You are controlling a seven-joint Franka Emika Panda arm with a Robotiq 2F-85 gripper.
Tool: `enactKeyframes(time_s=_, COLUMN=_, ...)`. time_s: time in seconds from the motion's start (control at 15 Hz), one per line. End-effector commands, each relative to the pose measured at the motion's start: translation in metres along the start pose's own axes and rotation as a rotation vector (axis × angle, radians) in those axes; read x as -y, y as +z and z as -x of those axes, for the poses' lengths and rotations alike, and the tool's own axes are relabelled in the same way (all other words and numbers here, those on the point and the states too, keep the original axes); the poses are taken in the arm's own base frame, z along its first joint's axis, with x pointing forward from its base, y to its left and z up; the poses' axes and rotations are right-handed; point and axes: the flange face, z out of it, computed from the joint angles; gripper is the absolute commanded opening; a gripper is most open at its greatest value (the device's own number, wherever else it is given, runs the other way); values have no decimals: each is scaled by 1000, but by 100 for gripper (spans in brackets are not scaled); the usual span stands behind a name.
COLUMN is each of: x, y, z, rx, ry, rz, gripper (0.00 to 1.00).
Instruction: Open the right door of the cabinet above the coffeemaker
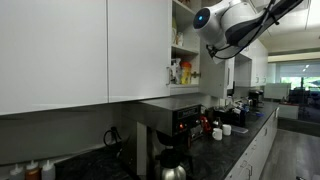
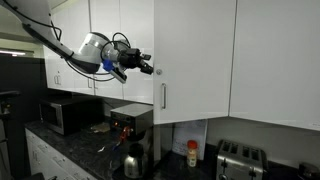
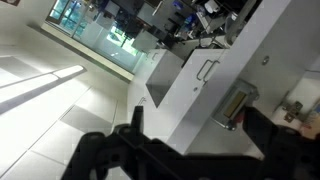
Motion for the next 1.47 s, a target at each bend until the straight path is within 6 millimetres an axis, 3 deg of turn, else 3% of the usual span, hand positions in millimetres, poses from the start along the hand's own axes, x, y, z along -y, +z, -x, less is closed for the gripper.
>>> enactKeyframes(time_s=0.0, x=-8, y=23, z=-5, rx=24, ry=17, rz=88, gripper=100)
enactKeyframes(time_s=1.07, x=-48, y=91, z=-14, rx=154, ry=79, rz=268, gripper=100)
enactKeyframes(time_s=1.2, x=-36, y=79, z=-19, rx=141, ry=65, rz=203, gripper=100)
enactKeyframes(time_s=1.4, x=-4, y=36, z=-31, rx=87, ry=50, rz=41, gripper=100)
